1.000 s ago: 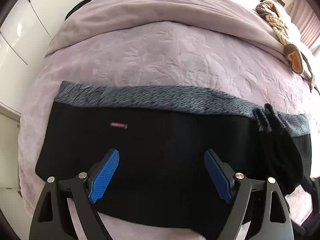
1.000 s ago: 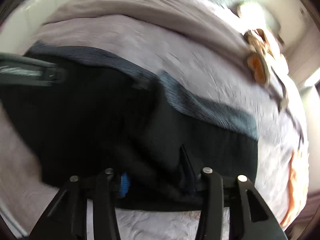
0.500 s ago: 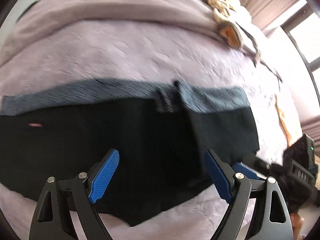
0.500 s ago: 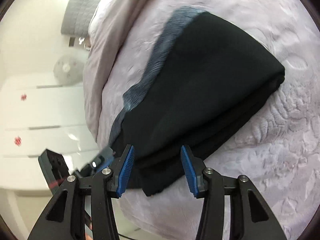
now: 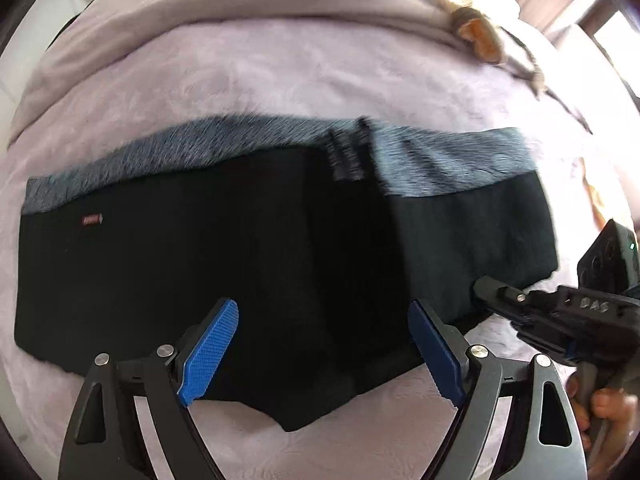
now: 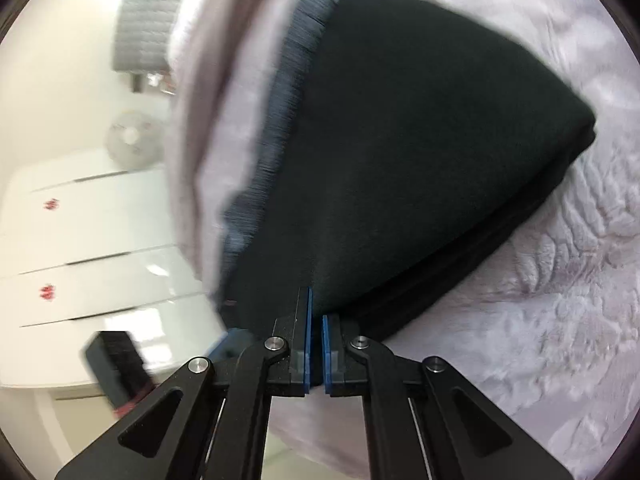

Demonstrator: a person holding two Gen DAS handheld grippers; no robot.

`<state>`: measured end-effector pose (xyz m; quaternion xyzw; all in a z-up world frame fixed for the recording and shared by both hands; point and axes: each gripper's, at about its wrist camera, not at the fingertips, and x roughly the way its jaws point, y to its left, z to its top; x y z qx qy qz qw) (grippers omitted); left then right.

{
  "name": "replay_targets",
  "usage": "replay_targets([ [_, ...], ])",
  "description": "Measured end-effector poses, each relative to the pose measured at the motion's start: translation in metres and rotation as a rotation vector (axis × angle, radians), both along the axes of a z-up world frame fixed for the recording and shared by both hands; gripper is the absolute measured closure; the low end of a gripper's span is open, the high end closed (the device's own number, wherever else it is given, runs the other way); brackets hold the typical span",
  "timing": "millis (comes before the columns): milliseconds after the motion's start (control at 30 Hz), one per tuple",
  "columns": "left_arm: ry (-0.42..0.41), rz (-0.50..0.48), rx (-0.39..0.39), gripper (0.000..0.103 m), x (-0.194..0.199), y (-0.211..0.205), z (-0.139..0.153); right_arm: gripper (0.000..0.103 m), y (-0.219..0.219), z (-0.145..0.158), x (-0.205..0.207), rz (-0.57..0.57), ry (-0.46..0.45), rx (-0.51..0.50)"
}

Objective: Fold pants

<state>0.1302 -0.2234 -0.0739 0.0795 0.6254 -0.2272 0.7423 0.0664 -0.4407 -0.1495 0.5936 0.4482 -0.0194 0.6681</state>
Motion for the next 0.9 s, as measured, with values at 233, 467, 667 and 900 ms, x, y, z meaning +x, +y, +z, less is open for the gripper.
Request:
replay_targets([
  [233, -0.071, 0.030, 0.002, 0.015, 0.003, 0.006, 0.025, 0.076, -0.012, 0.021, 0.004, 0.251, 0.009, 0.002],
  [467, -0.114, -0.054, -0.066, 0.015, 0.018, -0.053, 0.045, 0.046, -0.120, 0.079, 0.020, 0.258, -0.166, -0.243],
  [667, -0.098, -0.135, -0.115, 0.015, 0.024, -0.119, 0.025, 0.063, -0.187, 0.002, 0.062, 0.212, -0.091, -0.073],
  [900, -0.119, -0.123, -0.022, 0.015, 0.020, -0.113, -0.014, 0.071, -0.166, 0.018, 0.077, 0.307, -0.128, -0.107],
])
